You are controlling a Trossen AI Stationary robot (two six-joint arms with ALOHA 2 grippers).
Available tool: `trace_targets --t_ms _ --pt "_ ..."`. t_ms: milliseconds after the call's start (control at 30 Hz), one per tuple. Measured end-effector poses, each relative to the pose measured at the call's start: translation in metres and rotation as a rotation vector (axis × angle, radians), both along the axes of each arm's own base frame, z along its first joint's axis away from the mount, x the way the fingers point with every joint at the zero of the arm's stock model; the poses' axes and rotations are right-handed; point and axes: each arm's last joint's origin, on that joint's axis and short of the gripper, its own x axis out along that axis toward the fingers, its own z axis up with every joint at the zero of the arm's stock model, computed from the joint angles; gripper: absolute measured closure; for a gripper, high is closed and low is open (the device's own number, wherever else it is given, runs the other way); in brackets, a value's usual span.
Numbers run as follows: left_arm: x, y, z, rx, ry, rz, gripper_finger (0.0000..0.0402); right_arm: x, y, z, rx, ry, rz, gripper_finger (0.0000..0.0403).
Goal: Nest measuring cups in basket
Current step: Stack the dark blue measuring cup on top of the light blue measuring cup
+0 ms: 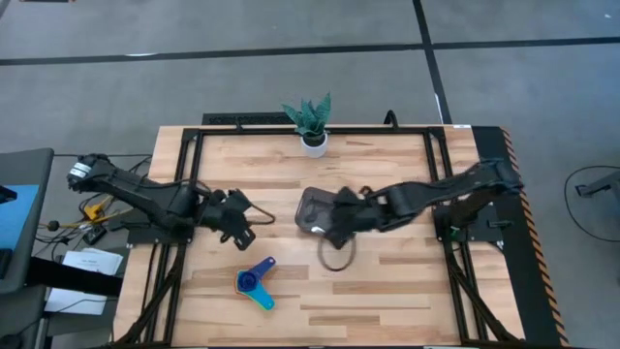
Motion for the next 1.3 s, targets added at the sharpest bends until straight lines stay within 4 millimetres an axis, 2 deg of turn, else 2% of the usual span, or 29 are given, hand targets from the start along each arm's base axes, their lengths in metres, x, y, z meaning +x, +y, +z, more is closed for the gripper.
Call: trace_targets --t_ms 200,333,600,900,1067,1300 --pt "0.03 0.02 -0.023 -0.055 0.013 -0.056 0.0292 -0.05 0.005 -0.001 0.09 -0.129 -0.07 0.0322" --pt "0.046 0.028 -0.038 -0.099 0.051 -0.059 0.0292 -0.076 0.01 0.005 0.097 -0.193 -0.107 0.0333" --pt "0.06 0.035 -0.059 -0.157 0.125 -0.067 0.0292 -0.106 0.013 0.021 0.118 -0.234 -0.084 0.0345" --pt "0.062 0.043 -0.06 -0.162 0.117 -0.03 0.0292 -0.127 -0.006 0.036 0.081 -0.268 -0.11 0.0364" --pt "0.067 0.044 -0.073 -0.165 0.17 -0.026 0.0292 -0.128 -0.008 0.037 0.065 -0.257 -0.099 0.0377" --pt "0.069 0.021 -0.085 -0.238 0.23 -0.084 0.0292 -0.129 -0.006 0.036 0.064 -0.247 -0.083 0.0383"
